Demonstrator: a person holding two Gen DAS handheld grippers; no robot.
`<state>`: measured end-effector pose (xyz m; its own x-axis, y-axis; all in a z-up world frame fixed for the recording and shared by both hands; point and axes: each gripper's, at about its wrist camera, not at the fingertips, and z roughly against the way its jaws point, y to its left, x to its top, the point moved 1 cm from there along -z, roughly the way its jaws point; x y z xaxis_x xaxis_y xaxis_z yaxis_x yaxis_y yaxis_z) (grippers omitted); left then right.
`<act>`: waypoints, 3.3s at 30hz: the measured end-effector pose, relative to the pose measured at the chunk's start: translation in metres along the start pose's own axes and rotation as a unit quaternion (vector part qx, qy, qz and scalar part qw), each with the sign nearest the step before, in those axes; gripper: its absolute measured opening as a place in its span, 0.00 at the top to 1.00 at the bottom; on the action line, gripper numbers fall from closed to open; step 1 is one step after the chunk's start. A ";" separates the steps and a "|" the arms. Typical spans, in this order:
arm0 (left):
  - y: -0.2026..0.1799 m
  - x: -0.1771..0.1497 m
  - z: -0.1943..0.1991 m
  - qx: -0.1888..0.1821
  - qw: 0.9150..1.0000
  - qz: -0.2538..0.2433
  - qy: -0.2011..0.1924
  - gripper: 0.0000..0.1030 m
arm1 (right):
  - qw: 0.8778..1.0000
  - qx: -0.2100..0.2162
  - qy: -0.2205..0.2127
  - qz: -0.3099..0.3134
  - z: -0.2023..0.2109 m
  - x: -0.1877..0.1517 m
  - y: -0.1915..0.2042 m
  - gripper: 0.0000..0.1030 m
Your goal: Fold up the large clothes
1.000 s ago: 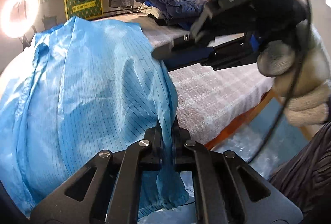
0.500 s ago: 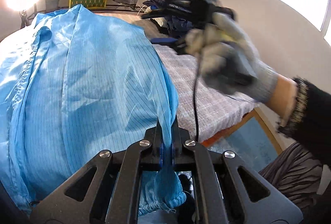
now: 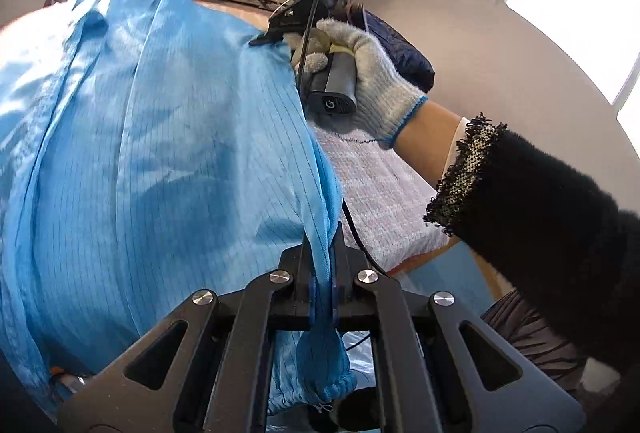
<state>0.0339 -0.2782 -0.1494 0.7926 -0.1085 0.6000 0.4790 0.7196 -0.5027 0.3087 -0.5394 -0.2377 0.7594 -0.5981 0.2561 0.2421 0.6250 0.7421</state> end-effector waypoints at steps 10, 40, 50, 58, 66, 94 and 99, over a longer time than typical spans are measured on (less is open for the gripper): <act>0.036 -0.006 0.031 -0.019 0.997 0.069 -0.016 0.98 | 0.954 -0.162 -0.033 0.250 -0.015 -0.026 0.140 1.00; 0.155 -0.033 0.135 0.003 0.966 0.241 -0.091 0.98 | 0.893 -0.202 0.027 0.401 -0.165 -0.128 0.280 1.00; 0.171 -0.047 0.129 0.023 0.963 0.260 -0.063 0.98 | 0.941 -0.047 0.087 0.325 -0.149 -0.118 0.268 0.53; 0.157 -0.052 0.146 0.034 0.970 0.236 -0.055 0.55 | 0.946 -0.010 0.058 0.317 -0.028 -0.125 0.258 0.53; 0.151 -0.043 0.170 0.058 0.976 0.209 -0.032 0.55 | 0.917 -0.085 0.075 0.383 0.076 -0.217 0.208 0.53; 0.166 -0.038 0.092 0.079 0.977 0.177 0.084 0.94 | 0.920 -0.016 0.235 0.314 0.075 -0.332 0.095 1.00; 0.160 -0.040 0.096 0.058 0.981 0.170 0.079 0.95 | 0.916 -0.033 0.247 0.313 0.068 -0.335 0.086 0.95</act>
<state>0.0429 -0.0930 -0.1939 0.9521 0.0531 0.3013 0.1378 0.8050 -0.5771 0.0342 -0.3194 -0.2181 0.9385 0.1782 0.2959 -0.3114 0.8071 0.5016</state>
